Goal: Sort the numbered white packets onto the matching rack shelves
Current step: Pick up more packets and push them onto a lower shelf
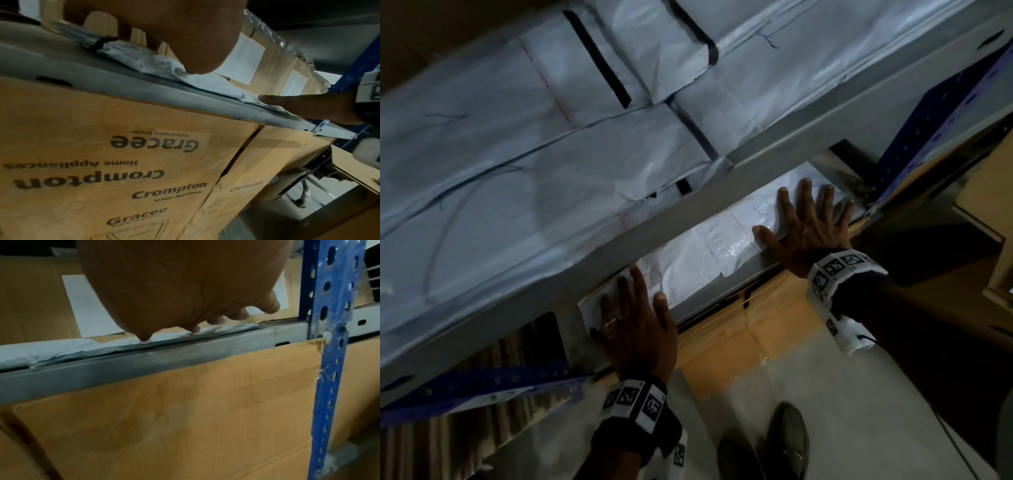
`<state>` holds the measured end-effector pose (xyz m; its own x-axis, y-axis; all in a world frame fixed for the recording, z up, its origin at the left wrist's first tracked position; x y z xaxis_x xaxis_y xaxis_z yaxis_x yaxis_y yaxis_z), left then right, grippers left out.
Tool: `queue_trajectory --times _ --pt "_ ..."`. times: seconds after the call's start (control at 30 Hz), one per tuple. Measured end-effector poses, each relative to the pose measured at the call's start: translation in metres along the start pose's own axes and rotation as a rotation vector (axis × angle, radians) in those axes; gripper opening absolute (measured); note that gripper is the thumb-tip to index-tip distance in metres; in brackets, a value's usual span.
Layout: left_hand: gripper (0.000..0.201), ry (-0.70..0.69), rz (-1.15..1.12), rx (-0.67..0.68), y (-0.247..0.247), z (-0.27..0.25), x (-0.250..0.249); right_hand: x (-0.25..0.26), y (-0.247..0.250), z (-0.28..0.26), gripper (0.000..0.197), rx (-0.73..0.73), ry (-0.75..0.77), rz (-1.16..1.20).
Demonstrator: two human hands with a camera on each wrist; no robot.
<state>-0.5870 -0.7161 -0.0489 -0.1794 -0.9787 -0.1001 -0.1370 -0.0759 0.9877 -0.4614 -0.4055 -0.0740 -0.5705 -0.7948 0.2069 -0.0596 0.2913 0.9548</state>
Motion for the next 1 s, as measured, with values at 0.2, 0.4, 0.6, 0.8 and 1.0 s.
queue_trajectory --times 0.2,0.4,0.6,0.8,1.0 --pt "0.061 0.017 0.076 0.050 -0.016 0.003 0.008 0.010 -0.007 0.001 0.095 0.028 0.021 -0.016" --pt "0.060 0.041 0.047 0.108 -0.025 0.005 0.011 0.008 -0.007 0.000 0.096 0.069 0.026 0.003" --pt "0.061 -0.017 -0.039 0.003 0.004 0.000 0.003 0.023 0.015 -0.015 0.084 -0.106 0.079 0.044" --pt "0.045 -0.140 -0.130 -0.145 0.057 -0.012 -0.016 0.041 0.054 -0.058 0.043 -0.312 0.055 0.154" --pt "0.011 -0.309 -0.217 -0.048 0.136 -0.055 -0.055 0.034 0.109 -0.163 0.021 -0.472 -0.080 0.398"
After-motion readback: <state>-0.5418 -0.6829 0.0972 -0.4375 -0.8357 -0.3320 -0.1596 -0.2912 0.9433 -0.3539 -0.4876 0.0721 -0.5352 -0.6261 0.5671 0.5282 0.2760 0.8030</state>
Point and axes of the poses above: each hand's wrist, its own z-axis towards the middle knuckle, its own y-axis out of the back of the hand, x = y × z, the point moved 10 cm from there along z, towards the middle knuckle, and after that the axes turned 12 degrees about y, right-handed, at the moved point
